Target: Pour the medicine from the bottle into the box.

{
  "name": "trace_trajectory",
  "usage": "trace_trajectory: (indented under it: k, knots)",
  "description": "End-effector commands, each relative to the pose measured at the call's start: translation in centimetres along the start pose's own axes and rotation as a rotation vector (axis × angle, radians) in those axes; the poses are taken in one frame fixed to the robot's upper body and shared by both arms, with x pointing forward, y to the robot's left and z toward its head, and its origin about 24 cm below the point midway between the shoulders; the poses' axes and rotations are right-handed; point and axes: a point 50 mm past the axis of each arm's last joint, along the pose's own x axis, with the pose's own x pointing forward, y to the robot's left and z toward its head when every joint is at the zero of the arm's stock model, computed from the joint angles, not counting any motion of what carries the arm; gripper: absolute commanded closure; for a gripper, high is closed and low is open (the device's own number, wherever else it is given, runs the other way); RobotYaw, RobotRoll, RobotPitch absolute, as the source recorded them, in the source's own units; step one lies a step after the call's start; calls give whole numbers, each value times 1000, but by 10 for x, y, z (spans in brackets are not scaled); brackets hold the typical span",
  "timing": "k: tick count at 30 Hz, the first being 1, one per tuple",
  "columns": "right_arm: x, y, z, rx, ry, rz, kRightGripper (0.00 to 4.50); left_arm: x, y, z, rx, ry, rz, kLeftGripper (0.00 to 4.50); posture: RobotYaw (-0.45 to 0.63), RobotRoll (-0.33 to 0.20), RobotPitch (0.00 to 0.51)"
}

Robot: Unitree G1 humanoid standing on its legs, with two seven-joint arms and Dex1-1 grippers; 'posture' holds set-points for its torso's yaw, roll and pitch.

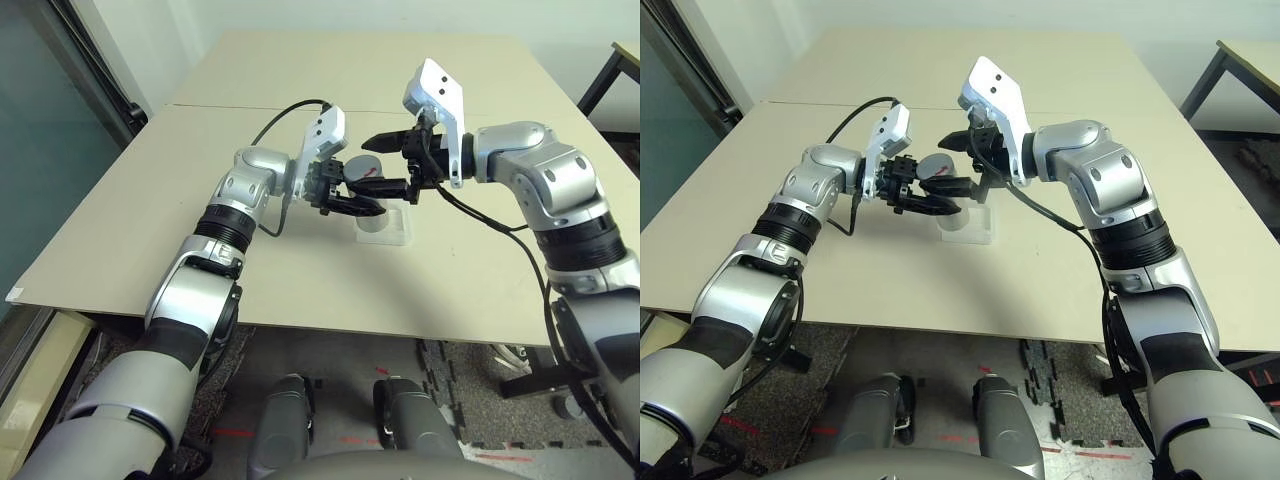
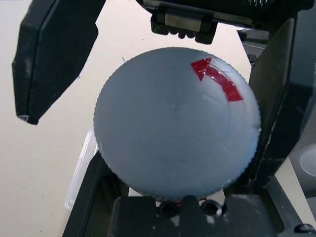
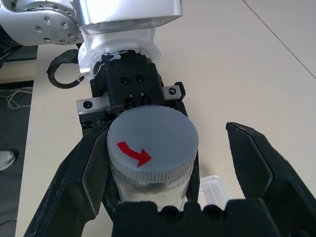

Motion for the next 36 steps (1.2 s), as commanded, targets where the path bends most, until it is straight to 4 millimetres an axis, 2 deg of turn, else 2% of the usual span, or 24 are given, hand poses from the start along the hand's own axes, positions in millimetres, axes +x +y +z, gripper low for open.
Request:
trace_trajectory:
  k: [1, 14, 19, 28, 36]
  knots:
    - [-16, -12, -4, 28, 4, -94, 0, -3, -3, 2, 15, -9, -8, 1828, -49, 0, 78]
    - [-52, -24, -5, 88, -18, -201, 0, -19, -8, -11, -30, 1, 41, 1834, -46, 0, 77]
    - [-59, -24, -7, 102, -11, -212, 0, -24, -10, -14, -43, 9, 59, 1834, -45, 0, 77]
    - [-38, 6, -1, 117, -16, -37, 0, -27, -3, -11, -37, 20, 81, 1834, -45, 0, 68]
    - [-21, 11, 3, 89, -18, -20, 0, -22, -1, -8, -21, 22, 63, 1834, -51, 0, 62]
